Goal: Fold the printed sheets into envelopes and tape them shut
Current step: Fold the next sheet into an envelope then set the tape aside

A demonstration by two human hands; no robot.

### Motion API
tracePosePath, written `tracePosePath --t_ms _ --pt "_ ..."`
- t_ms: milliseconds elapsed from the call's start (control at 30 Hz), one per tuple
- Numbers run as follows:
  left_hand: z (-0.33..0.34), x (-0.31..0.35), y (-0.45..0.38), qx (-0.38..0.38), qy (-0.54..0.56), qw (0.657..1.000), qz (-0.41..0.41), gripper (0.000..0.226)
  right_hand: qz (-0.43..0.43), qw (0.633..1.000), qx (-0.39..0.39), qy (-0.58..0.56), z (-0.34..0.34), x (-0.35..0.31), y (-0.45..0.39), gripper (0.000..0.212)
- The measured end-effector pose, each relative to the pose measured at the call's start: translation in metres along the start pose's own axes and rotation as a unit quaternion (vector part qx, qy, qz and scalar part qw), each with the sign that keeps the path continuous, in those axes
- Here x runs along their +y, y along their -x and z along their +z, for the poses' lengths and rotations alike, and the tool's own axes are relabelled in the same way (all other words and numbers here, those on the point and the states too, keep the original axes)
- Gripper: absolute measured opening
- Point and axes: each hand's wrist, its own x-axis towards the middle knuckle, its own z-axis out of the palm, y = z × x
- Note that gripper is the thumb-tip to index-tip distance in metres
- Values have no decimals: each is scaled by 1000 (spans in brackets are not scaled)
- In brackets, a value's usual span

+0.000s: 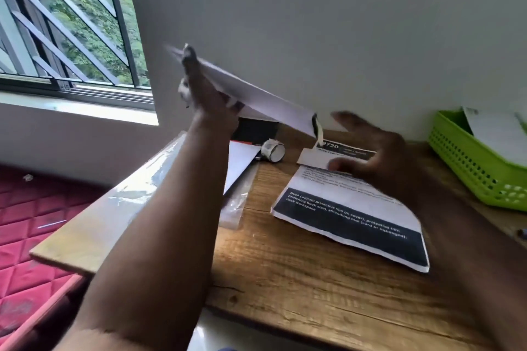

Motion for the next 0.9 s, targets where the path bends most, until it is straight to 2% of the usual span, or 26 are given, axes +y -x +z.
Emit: tracePosePath --t_ms 33,100,167,200,267,333,367,400,467,567,633,767,833,900 --pt "-4 -8 0 12 15 999 -37 85 -28 999 -6 14 8 -5 1 80" --pt "-5 -29 4 38 8 996 -77 99 -60 997 18 36 17 3 3 66" --pt "-3 -47 8 -5 -6 989 -145 120 -78 994 70 24 20 12 2 45" --pt "-2 -52 11 -58 -20 983 -173 124 -79 992 93 20 21 17 2 39" --pt "4 -61 32 -143 -76 972 -168 111 -73 992 99 22 21 20 1 33" --pt "7 -74 44 -172 -96 965 -176 90 -46 996 74 26 21 24 0 32" --pt "7 -82 45 -158 -95 965 -188 82 -28 998 53 22 19 25 0 33" --pt "7 -85 44 -147 -88 965 -200 81 -17 999 32 11 18 26 0 33" --pt "4 -87 40 -150 -84 962 -213 96 -5 1000 13 -20 14 26 1 30" --pt "1 -89 37 -141 -89 961 -222 115 -1 998 54 -23 11 25 2 29" --pt "3 -92 40 -130 -82 964 -215 113 -20 996 86 14 13 24 2 33" --pt "15 -97 52 -136 -69 969 -197 96 -102 988 91 73 21 21 2 40" --pt "18 -99 56 -130 -68 970 -194 95 -123 983 102 94 18 28 1 37" --pt "17 -99 55 -116 -58 974 -185 96 -107 980 141 85 14 34 2 31"
